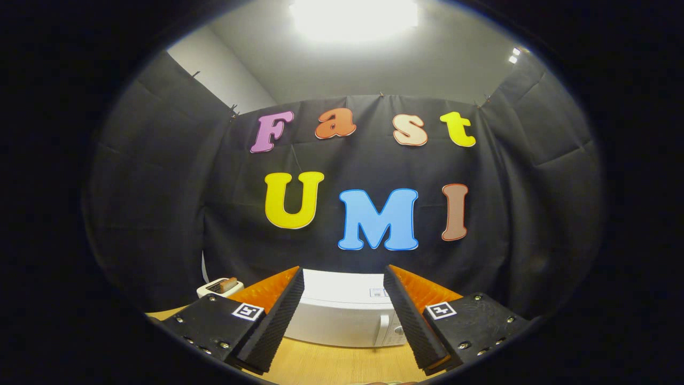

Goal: Open the microwave, put the food inside, and close the microwave door.

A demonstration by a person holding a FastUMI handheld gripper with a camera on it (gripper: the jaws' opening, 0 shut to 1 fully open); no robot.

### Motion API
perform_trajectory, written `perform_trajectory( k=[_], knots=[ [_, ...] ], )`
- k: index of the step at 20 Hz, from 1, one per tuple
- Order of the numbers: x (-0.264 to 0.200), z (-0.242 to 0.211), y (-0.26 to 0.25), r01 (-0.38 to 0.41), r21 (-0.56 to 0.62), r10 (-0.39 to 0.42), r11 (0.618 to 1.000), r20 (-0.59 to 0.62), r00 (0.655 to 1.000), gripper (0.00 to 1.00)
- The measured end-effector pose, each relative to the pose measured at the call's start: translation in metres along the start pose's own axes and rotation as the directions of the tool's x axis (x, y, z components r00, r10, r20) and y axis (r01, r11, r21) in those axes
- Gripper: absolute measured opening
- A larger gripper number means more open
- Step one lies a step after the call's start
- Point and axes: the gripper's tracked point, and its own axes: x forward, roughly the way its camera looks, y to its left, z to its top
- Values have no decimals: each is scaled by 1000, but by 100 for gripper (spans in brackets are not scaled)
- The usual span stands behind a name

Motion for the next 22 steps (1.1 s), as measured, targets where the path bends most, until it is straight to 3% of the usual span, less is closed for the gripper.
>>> perform_trajectory(
  k=[2, 3, 11, 19, 22],
  knots=[
    [5, -13, -3, 5, -4, -5, 1000, -7, 1000, 95],
    [6, -20, -4, 1, -2, -1, 1000, -11, 1000, 90],
    [39, -94, -36, 42, -17, -42, 999, -21, 999, 90],
    [94, -204, -77, 80, 78, -65, 994, -169, 983, 89],
    [113, -234, -95, 109, 49, -98, 993, -182, 978, 89]
  ],
)
